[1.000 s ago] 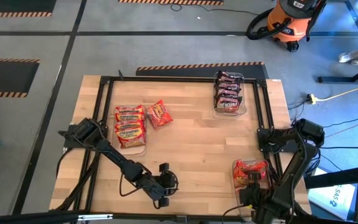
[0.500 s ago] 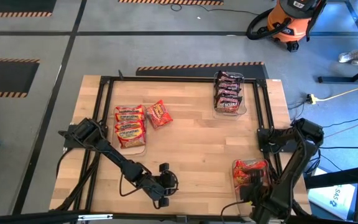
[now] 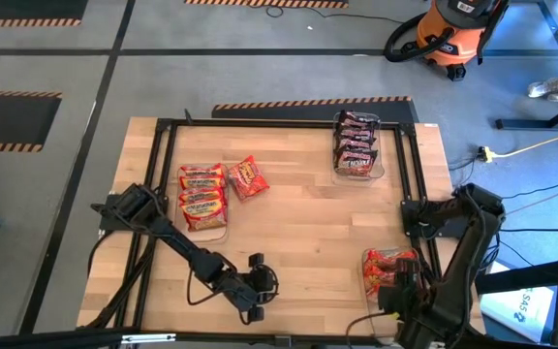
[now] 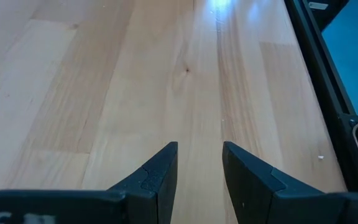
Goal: Sort Maruchan noodles
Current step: Put the orange noodle pack into the bottom transparent bin
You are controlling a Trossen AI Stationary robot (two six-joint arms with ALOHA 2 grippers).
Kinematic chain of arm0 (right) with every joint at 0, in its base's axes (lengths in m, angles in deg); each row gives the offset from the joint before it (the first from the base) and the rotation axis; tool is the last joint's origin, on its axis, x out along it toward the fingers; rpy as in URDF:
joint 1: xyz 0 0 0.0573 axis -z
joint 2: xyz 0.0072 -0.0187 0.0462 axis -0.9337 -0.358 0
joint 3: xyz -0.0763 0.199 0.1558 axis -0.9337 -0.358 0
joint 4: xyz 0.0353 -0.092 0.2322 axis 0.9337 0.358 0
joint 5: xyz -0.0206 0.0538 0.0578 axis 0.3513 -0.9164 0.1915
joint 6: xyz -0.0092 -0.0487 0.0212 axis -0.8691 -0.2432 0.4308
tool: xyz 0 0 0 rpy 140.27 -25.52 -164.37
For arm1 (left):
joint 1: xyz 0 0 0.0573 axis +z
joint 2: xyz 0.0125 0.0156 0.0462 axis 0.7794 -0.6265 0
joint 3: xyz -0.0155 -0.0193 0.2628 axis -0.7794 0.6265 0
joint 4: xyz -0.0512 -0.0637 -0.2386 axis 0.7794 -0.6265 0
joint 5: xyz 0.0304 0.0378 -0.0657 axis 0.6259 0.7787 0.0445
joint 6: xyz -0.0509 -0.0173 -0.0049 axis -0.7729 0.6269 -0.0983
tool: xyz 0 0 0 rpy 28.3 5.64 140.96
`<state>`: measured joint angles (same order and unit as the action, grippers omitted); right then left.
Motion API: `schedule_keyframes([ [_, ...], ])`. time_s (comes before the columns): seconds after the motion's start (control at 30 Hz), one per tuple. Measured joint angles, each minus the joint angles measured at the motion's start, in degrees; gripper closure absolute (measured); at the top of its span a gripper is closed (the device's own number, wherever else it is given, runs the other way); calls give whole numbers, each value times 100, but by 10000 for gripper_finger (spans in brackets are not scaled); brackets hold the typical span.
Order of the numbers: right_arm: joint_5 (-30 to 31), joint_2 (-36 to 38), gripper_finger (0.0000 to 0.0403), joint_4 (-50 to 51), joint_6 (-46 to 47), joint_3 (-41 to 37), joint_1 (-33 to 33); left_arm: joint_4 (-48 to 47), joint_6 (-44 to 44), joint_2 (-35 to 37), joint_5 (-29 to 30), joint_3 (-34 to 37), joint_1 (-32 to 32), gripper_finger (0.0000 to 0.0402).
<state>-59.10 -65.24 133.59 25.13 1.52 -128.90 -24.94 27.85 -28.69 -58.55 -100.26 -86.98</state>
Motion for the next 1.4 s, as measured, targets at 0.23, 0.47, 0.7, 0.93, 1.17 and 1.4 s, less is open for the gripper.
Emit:
schedule_keyframes([
  [0.23, 1418, 15, 216, -460, -597, 658, 713, -201, -55, 235, -31, -2, -15, 280],
  [0.47, 1808, 7, 235, -1873, -2377, 139, 2028, -1490, -187, 1297, 455, -13, -228, 280],
  [0.7, 1741, 1, 254, -4228, -4140, -859, 3628, -3590, -748, 2308, 1681, -9, -607, 280],
  [0.93, 691, -91, 281, -7565, -5099, -1873, 5144, -4887, -1719, 3075, 2045, 443, -701, 280],
  [1.17, -162, -1066, 324, -9446, -5267, -1798, 6251, -4189, -1974, 3966, 2025, 1645, -469, 280],
  [1.4, -157, -2180, 385, -10057, -5274, -1095, 6728, -3244, -1967, 4252, 2010, 2307, -424, 280],
])
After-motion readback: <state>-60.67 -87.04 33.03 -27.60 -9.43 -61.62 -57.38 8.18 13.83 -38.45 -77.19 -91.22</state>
